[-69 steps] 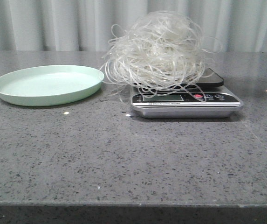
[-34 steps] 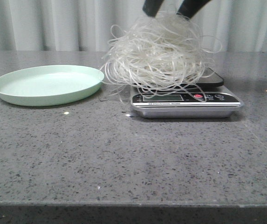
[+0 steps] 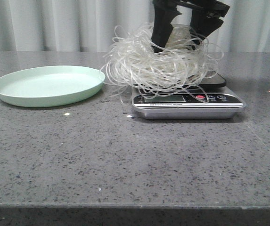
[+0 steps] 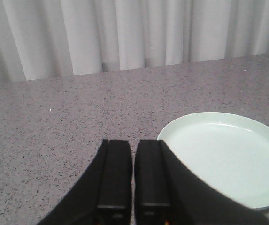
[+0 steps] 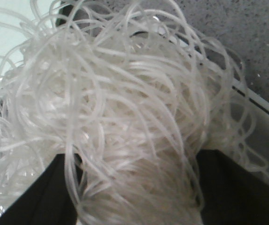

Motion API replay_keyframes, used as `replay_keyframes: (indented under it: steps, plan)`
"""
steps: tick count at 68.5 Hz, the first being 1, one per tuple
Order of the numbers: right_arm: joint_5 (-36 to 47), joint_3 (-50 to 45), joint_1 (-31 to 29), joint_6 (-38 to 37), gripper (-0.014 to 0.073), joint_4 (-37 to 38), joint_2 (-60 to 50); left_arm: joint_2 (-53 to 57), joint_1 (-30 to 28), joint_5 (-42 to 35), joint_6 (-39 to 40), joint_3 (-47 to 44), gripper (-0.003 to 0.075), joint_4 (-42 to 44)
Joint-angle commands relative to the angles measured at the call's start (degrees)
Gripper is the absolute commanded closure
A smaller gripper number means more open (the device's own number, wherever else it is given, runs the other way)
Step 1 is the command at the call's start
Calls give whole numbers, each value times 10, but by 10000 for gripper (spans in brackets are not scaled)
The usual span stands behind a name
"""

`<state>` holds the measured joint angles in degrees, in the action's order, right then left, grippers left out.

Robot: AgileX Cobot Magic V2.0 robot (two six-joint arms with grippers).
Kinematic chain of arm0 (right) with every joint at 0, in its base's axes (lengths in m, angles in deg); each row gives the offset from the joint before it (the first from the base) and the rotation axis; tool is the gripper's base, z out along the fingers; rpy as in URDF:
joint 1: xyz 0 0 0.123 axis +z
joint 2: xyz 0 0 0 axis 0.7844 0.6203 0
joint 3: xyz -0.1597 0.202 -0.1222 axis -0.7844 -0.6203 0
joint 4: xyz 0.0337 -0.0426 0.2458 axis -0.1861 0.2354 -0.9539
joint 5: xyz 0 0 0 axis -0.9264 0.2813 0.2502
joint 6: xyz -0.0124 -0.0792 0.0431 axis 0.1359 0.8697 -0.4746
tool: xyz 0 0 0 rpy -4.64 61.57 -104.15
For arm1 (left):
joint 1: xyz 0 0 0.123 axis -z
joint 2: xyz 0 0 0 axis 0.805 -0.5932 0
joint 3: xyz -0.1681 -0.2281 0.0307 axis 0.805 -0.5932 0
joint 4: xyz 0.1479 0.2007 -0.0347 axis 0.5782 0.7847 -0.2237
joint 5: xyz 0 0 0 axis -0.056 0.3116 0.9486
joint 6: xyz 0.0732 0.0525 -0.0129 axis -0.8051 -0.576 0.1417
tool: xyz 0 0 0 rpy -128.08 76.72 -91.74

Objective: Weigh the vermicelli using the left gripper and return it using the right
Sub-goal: 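Lower the right gripper onto the vermicelli on the scale and grasp, then lift the vermicelli off the scale with the right gripper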

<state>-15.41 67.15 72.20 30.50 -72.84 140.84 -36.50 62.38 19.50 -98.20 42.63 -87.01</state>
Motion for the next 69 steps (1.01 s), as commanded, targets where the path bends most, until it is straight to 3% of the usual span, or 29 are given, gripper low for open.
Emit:
replay_keyframes:
  steps: [1,10,28,54,69]
  plan:
    - [-5,13,-1,5,206,-5,-21,2,0,-46,6,16,577,-5]
    - [-9,13,-1,5,452,-5,-21,2,0,-46,6,16,577,-5]
    - [-21,44,-1,5,442,-4,-22,2,0,-46,6,16,577,-5]
    - [-107,211,-1,4,442,-6,-22,2,0,-46,6,16,577,-5]
    - [-91,305,0,4,442,-73,-22,2,0,-46,6,16,577,-5]
